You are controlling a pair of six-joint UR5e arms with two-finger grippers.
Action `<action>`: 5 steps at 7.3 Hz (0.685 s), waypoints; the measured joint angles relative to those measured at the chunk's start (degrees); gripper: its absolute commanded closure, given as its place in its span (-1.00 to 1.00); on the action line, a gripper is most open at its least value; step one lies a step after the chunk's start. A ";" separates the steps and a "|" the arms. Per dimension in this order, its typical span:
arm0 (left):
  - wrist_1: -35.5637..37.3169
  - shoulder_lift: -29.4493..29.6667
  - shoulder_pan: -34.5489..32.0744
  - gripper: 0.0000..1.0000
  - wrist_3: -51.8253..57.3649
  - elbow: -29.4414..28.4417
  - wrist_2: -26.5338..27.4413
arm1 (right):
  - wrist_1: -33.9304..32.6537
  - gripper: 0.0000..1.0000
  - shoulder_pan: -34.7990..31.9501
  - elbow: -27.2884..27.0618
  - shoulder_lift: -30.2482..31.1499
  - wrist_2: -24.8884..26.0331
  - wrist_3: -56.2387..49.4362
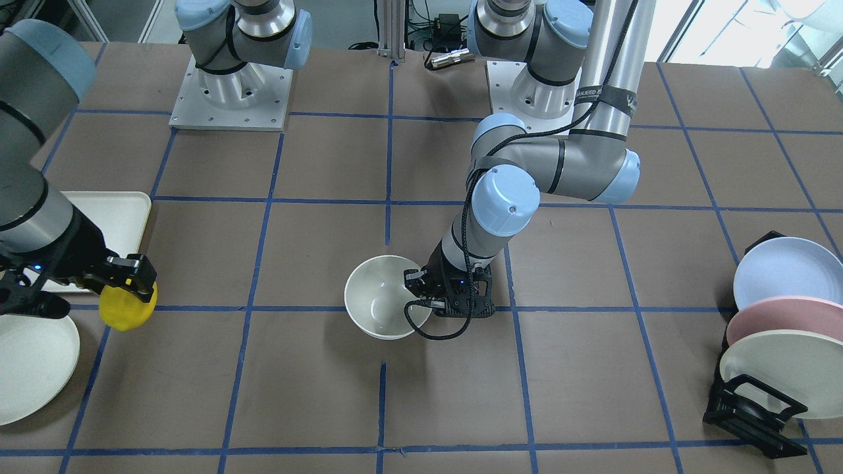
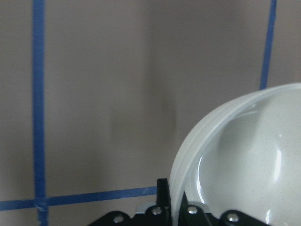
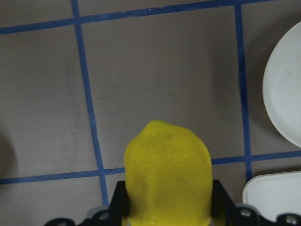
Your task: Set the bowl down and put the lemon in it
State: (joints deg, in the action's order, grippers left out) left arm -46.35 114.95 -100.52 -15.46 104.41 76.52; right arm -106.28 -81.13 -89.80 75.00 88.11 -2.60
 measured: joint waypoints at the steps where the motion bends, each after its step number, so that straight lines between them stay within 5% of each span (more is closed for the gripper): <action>1: 0.10 0.37 -0.02 -0.98 -0.06 0.15 0.21 | -0.03 1.00 -3.63 -0.02 0.31 0.15 4.16; 5: -1.03 -0.90 1.46 -1.00 1.12 -1.26 0.25 | -0.57 1.00 -13.41 -0.05 0.21 -0.17 12.49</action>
State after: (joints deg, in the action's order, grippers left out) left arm -47.38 114.05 -99.06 -14.34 103.15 76.77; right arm -106.85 -94.54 -89.86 75.21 87.94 9.89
